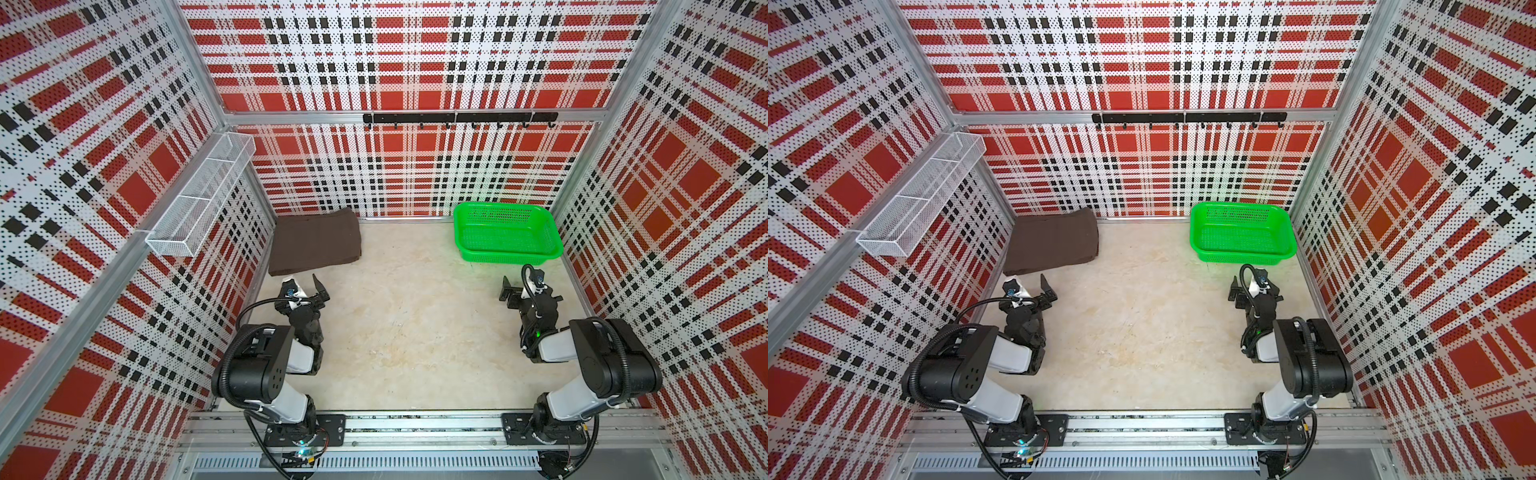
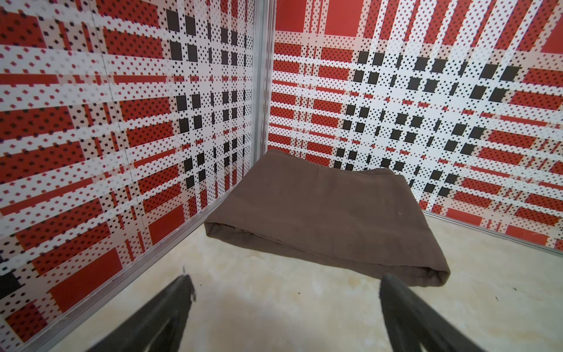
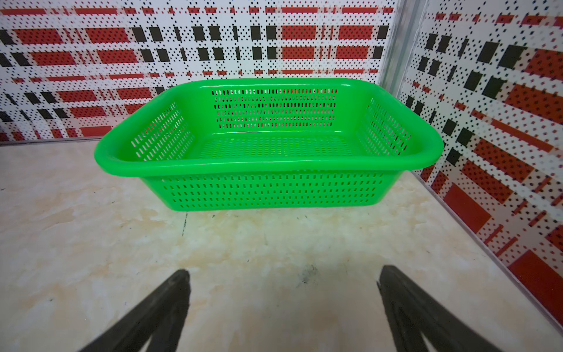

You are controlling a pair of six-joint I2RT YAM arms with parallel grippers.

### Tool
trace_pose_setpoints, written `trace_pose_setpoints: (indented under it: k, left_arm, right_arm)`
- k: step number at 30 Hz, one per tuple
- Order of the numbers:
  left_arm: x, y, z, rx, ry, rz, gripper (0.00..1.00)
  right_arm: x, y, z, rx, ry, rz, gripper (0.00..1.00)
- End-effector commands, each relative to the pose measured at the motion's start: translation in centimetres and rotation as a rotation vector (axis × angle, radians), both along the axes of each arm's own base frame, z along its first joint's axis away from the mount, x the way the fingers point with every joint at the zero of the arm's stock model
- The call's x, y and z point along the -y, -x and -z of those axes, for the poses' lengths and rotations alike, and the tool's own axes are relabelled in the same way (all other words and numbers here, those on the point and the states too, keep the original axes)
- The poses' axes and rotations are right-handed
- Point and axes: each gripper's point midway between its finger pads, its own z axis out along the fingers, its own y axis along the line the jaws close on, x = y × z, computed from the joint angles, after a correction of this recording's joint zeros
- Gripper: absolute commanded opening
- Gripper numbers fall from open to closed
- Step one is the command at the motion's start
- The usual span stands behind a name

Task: Fold and stack the trousers
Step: Reset both arms

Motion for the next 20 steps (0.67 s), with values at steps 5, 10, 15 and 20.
trace_pose_setpoints:
  k: [5,10,15,20]
  left_arm:
    - [0.07,0.0,-0.8,0.032,-0.014,0.003,0.98]
    - [0.07,0.0,-0.81,0.032,-0.015,0.003,0.98]
    - [0.03,0.01,-0.82,0.033,-0.014,0.001,0.98]
    - [0.03,0.01,-0.82,0.033,-0.015,0.001,0.98]
  right_arm:
    - [-0.26,-0.35,-0.84,0.023,0.017,-0.011,1.0]
    - [-0.27,-0.38,-0.79,0.021,0.016,-0.011,1.0]
    - [-0.22,-0.46,-0.75,0.019,0.016,-0.009,1.0]
    - [-0.26,-0.36,-0.92,0.026,0.016,-0.011,1.0]
